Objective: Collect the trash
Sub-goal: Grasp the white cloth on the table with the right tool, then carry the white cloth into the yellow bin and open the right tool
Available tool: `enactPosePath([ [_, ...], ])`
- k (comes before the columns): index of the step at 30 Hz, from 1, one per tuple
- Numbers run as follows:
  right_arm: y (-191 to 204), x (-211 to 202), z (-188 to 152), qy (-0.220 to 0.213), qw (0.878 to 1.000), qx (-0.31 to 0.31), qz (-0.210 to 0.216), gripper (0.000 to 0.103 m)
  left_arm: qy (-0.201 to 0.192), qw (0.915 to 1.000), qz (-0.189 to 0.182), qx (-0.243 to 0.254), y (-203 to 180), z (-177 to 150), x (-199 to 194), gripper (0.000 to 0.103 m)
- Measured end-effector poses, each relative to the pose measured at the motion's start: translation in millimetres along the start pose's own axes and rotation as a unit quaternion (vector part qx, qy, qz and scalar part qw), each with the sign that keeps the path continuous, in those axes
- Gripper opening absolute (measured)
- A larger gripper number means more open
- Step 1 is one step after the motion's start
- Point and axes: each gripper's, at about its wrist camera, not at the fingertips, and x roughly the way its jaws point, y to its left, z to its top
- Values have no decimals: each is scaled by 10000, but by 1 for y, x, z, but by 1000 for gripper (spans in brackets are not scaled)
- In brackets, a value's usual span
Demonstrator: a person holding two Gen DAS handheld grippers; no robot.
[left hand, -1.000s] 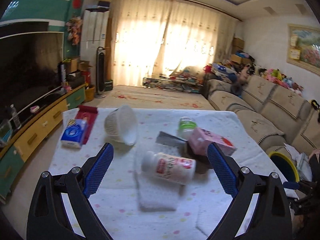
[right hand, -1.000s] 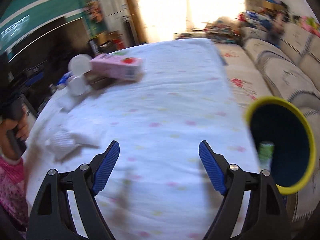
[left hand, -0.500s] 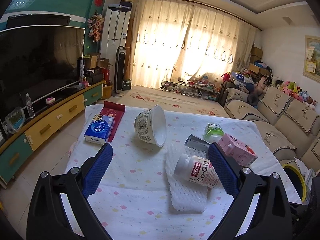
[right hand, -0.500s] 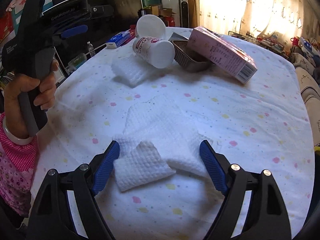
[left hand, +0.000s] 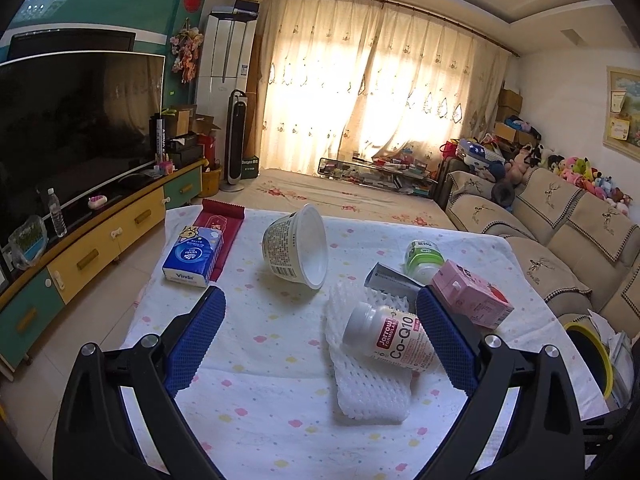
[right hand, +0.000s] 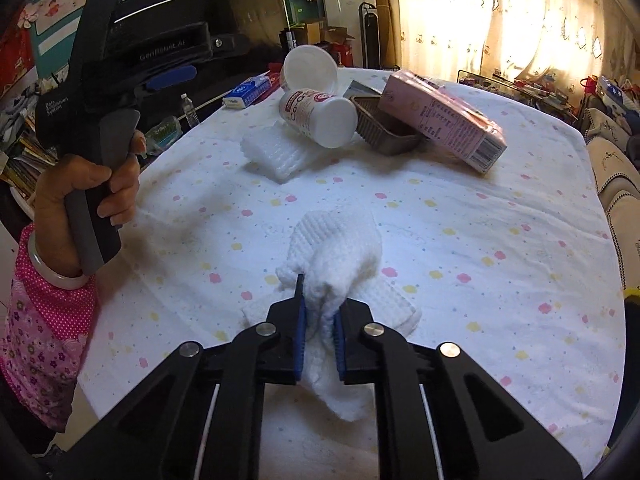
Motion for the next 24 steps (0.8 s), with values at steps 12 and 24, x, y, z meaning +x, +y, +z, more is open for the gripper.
enactPosePath([
  [12, -136, -107, -10, -1025, 9762, 1202, -1487, 12, -22, 10000, -8, 27, -2, -1, -2, 95],
  [24, -284, -120, -56, -543, 9263, 2431, -2828, 25, 26, 10000, 31, 88, -4, -5, 4, 95],
])
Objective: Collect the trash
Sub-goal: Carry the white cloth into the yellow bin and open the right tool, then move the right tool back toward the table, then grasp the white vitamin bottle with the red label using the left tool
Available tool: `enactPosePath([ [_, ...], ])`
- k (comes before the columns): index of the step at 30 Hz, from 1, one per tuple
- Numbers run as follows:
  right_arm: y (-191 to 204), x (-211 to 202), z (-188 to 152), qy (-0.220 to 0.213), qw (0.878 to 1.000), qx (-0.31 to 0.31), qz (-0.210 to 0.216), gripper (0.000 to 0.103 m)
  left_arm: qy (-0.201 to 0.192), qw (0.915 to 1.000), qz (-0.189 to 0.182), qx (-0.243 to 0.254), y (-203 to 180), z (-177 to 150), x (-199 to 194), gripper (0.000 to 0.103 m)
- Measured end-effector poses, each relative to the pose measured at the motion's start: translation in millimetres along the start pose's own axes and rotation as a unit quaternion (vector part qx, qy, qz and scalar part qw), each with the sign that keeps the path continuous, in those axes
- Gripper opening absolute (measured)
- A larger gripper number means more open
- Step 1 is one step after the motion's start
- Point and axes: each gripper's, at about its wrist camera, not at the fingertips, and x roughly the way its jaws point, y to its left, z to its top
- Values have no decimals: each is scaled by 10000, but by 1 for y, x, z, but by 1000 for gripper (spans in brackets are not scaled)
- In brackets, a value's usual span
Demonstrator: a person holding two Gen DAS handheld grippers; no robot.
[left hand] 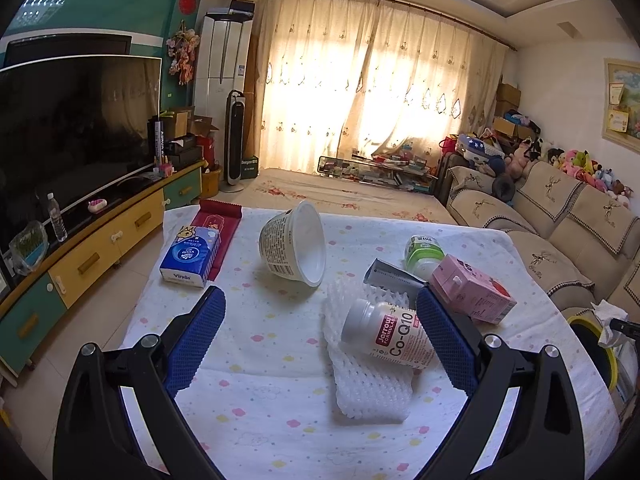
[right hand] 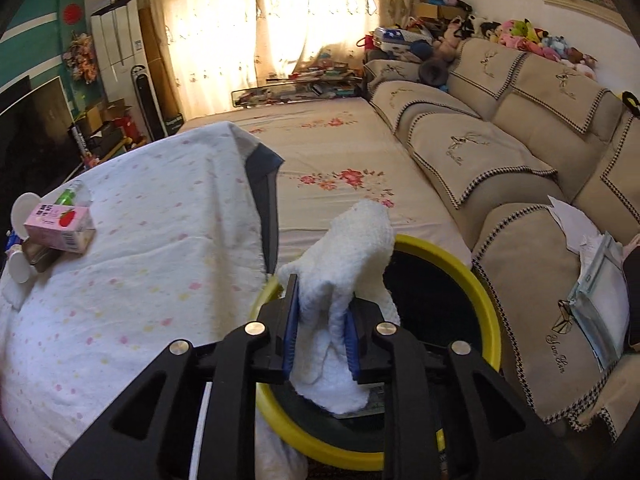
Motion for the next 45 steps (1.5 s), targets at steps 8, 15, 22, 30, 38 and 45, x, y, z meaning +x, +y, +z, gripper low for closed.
enactPosePath([
  [8, -23, 16, -5, 165, 9974, 332, -620, 59, 23, 10000, -46, 8, -1, -2, 2, 95],
  [15, 40, -36, 19, -1039, 9917, 423, 621, 65, 161, 9996, -170, 168, -9, -7, 8, 95],
  [22, 123, -58, 44, -2067, 9653, 176, 1584, 71, 332, 9978, -300, 480, -23, -12, 15, 95],
  [30, 160, -32, 32, -1701, 9693, -349, 1742, 71, 1060, 9885, -672, 846, -46, -21, 51, 95],
  [38, 159, -32, 31, -1654, 9669, -263, 1927, 74, 1526, 9803, -822, 944, -50, -11, 88, 96],
  [45, 166, -27, 29, -1486, 9680, -314, 1998, 74, 1619, 9737, -1082, 1185, -53, -13, 99, 96],
])
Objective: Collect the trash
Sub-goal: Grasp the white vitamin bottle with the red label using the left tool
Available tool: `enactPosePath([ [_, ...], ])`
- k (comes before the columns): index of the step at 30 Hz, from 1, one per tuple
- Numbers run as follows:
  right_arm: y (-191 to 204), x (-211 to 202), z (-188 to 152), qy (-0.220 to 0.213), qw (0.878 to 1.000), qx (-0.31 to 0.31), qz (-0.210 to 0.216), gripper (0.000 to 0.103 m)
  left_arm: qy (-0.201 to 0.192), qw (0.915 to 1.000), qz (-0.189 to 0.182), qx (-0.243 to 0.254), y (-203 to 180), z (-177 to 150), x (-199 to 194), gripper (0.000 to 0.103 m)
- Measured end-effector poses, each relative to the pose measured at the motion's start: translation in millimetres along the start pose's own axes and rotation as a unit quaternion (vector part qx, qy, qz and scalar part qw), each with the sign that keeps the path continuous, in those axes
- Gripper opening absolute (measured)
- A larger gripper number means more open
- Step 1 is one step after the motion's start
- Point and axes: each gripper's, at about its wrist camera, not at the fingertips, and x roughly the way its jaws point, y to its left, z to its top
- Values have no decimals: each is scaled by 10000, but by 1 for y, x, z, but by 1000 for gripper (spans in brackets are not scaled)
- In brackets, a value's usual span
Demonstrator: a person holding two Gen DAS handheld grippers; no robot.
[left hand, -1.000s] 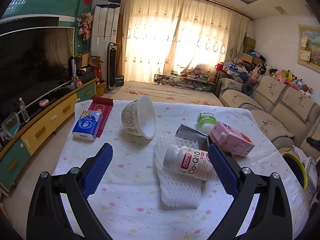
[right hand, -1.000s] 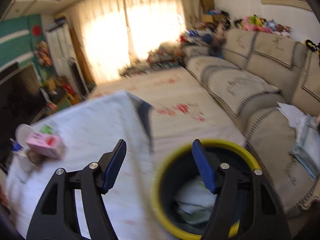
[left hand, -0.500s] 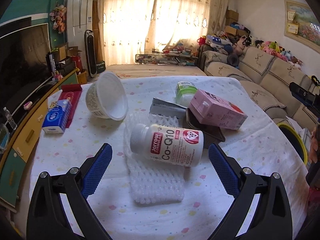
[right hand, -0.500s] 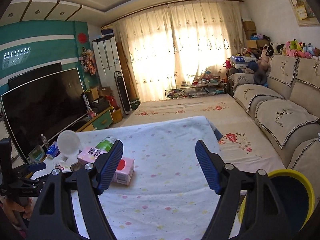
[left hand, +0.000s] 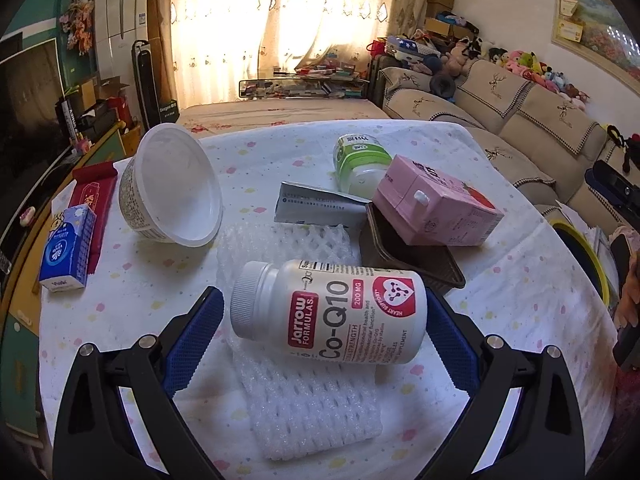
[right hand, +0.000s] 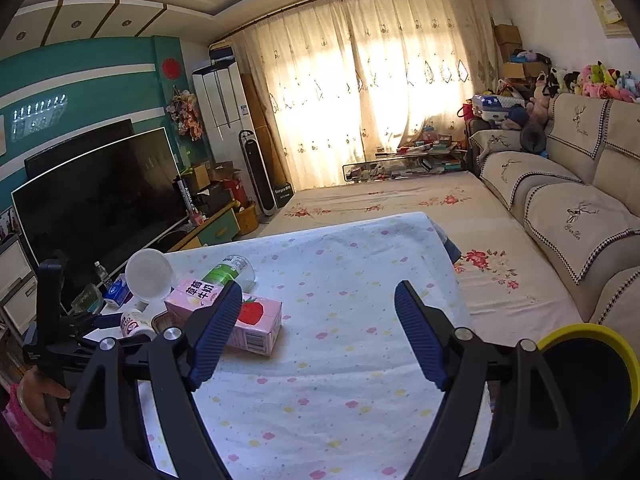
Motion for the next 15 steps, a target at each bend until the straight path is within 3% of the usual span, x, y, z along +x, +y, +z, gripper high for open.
enactPosePath([
  [4, 1, 2, -1, 40, 10000, -24, -23, 74, -51, 9995, 43, 300, -15, -1, -1, 96],
  [7, -1, 5, -1, 60, 10000, 5, -61, 74, -48, 9987, 142, 495, -25, -3, 0, 85],
  [15, -2, 6, 0, 55, 9999, 35, -141, 74, -148, 9973, 310, 643, -41, -3, -18, 85],
])
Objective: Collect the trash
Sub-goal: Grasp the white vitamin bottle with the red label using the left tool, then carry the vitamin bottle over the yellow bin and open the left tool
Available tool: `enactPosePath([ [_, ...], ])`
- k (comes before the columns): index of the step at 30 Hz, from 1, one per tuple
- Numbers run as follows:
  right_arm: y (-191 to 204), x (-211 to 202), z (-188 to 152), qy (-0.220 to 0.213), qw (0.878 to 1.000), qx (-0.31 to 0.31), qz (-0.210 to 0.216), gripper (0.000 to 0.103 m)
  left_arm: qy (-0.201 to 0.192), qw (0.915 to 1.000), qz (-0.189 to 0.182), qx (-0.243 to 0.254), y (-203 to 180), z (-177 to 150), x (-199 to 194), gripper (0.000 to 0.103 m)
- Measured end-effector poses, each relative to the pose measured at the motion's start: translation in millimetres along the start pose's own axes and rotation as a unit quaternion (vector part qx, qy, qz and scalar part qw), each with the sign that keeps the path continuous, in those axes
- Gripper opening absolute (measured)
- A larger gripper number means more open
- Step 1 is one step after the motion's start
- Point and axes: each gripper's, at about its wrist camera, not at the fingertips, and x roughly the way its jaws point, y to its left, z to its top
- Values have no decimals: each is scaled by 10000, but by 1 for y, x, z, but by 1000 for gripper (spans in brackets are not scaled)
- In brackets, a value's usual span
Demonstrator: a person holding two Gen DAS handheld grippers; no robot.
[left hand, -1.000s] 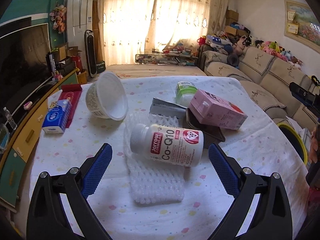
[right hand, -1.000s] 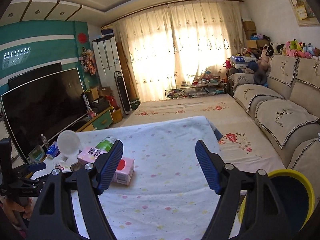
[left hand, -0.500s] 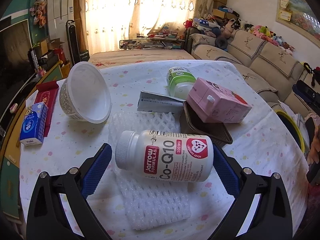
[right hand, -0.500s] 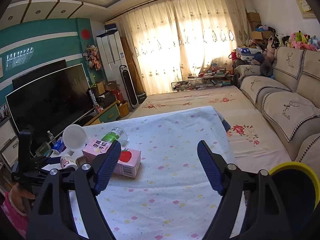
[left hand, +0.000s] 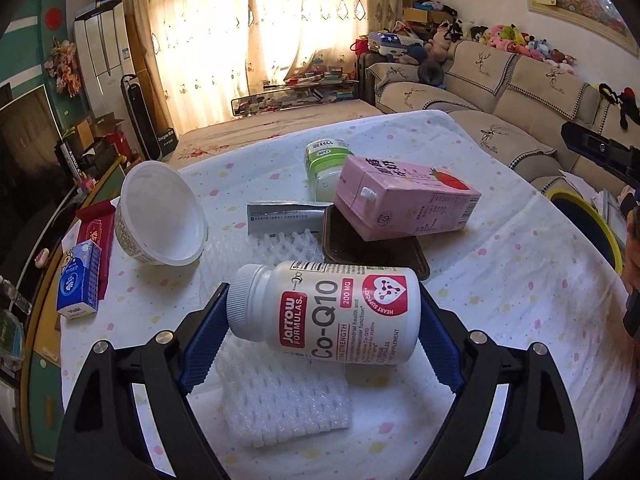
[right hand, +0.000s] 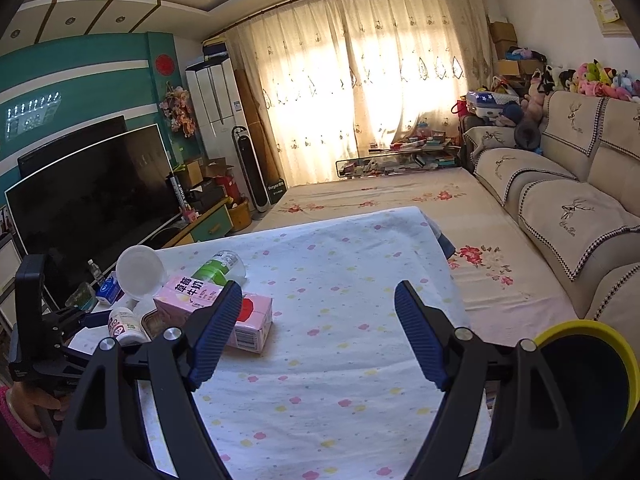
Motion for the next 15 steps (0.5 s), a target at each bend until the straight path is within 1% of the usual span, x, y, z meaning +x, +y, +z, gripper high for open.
enactPosePath([
  [4, -2, -4, 1, -116, 9999, 27, -74, 74, -114, 9999, -44, 50, -12, 0, -21, 85],
  [8, -8, -17, 6, -413, 9988, 91, -260, 74, -213, 9995, -188, 162, -36, 7, -40, 85],
  [10, -13, -25, 9, -573, 9975, 141, -378, 74, -240, 9989, -313, 267, -52, 11, -46, 85],
  [12, -22, -34, 14, -627, 9968, 278, -421, 74, -250, 9981, -393, 412, -71, 16, -50, 85],
  [14, -38, -55, 16, -760, 9948, 518, -436, 75, -269, 9967, -532, 545, -90, 20, -51, 85],
  [15, -45, -67, 16, -834, 9938, 559, -478, 76, -272, 9958, -613, 629, -101, 23, -51, 85],
])
